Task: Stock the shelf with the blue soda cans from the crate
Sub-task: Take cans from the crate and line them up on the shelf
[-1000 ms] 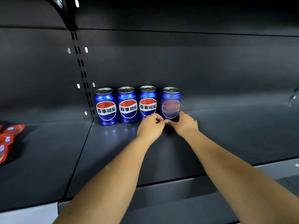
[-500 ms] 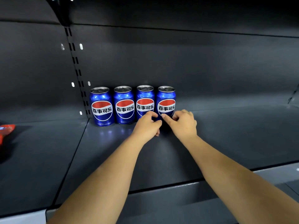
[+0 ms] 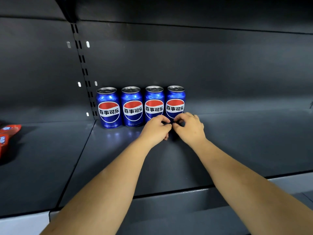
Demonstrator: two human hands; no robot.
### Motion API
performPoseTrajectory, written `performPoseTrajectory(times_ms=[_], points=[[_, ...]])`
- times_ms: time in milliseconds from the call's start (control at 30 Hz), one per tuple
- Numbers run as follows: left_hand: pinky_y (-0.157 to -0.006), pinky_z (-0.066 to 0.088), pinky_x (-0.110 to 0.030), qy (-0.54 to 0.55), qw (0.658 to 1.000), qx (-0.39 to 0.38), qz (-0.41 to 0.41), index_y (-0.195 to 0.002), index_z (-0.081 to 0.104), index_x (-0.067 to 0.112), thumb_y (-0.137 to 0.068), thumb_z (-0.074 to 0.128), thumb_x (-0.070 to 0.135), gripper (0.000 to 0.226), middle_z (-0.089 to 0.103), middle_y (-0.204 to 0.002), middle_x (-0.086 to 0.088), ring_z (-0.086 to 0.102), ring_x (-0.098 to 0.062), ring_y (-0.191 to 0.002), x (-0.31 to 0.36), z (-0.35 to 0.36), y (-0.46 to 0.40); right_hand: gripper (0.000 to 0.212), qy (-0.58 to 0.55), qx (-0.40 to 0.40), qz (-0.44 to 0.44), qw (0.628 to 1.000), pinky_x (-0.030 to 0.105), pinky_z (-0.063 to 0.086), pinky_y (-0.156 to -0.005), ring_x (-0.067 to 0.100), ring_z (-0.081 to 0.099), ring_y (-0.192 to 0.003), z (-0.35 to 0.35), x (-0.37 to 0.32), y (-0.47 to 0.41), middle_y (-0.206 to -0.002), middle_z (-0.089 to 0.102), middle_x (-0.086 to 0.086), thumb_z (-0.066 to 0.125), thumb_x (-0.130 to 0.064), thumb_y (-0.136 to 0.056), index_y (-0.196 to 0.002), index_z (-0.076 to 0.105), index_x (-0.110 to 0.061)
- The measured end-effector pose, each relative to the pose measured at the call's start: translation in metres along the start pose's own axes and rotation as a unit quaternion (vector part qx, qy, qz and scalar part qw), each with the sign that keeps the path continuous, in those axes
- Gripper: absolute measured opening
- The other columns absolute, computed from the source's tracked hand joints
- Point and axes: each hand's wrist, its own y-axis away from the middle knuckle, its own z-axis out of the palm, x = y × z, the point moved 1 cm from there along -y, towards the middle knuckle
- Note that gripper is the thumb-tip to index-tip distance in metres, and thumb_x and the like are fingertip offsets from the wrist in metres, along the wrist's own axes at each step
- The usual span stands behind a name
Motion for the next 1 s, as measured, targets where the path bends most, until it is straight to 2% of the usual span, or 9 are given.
performPoseTrajectory(times_ms=[300, 633, 767, 833, 933, 1000], points=[[-0.042, 0.038, -0.009, 0.016, 1.0, -0.001, -0.003, -0.107, 0.056, 0.012, -0.093, 0.05, 0.01, 0.015, 0.058, -0.058, -0.002, 0.053, -0.01, -0.052, 0.0, -0.002, 0.0, 0.021, 0.01, -0.012, 0.008, 1.0, 0.038, 0.034, -0.098, 0.019, 0.043, -0.115, 0.001, -0.002, -0.001, -0.112, 0.055, -0.001, 0.059, -0.025, -0.087, -0.106, 0.058, -0.016], [-0.044, 0.04, -0.011, 0.028, 1.0, 0.002, 0.008, -0.1, 0.058, 0.013, -0.092, 0.052, 0.009, 0.011, 0.057, -0.056, -0.002, 0.053, -0.009, -0.05, -0.003, -0.003, 0.0, 0.028, 0.046, -0.042, 0.035, 0.997, 0.039, 0.03, -0.098, 0.022, 0.041, -0.117, 0.002, -0.003, -0.001, -0.118, 0.047, 0.001, 0.061, -0.028, -0.083, -0.104, 0.044, -0.019], [-0.054, 0.042, -0.021, 0.006, 0.999, 0.027, 0.021, -0.092, 0.059, 0.016, -0.089, 0.053, 0.007, 0.011, 0.057, -0.053, 0.001, 0.053, -0.006, -0.048, -0.003, -0.002, 0.005, 0.031, 0.061, -0.039, 0.044, 0.996, 0.041, 0.029, -0.099, 0.023, 0.041, -0.121, -0.002, -0.008, 0.004, -0.122, 0.05, 0.003, 0.058, -0.032, -0.087, -0.112, 0.049, -0.016], [-0.055, 0.043, -0.022, -0.02, 0.999, 0.037, 0.022, -0.097, 0.061, 0.011, -0.089, 0.052, 0.005, 0.014, 0.057, -0.056, 0.0, 0.053, -0.009, -0.052, 0.004, -0.001, 0.011, 0.036, 0.086, -0.032, 0.049, 0.995, 0.042, 0.029, -0.101, 0.025, 0.04, -0.124, -0.009, -0.013, 0.01, -0.126, 0.049, 0.005, 0.056, -0.034, -0.088, -0.118, 0.05, -0.015], [-0.057, 0.039, -0.021, -0.089, 0.994, 0.04, 0.045, -0.104, 0.062, 0.008, -0.086, 0.051, 0.003, 0.021, 0.055, -0.064, 0.004, 0.051, -0.014, -0.061, 0.025, -0.004, 0.024, 0.041, 0.098, -0.019, 0.027, 0.995, 0.042, 0.031, -0.101, 0.027, 0.04, -0.125, -0.026, -0.028, 0.023, -0.129, 0.049, 0.008, 0.055, -0.031, -0.089, -0.125, 0.048, -0.013], [-0.057, 0.035, -0.025, -0.135, 0.988, 0.05, 0.051, -0.105, 0.062, 0.008, -0.085, 0.05, 0.004, 0.024, 0.054, -0.073, 0.001, 0.049, -0.018, -0.072, 0.041, -0.007, 0.035, 0.043, 0.13, -0.016, -0.016, 0.991, 0.041, 0.033, -0.099, 0.029, 0.043, -0.122, -0.039, -0.039, 0.035, -0.129, 0.049, 0.009, 0.054, -0.028, -0.089, -0.127, 0.046, -0.012]])
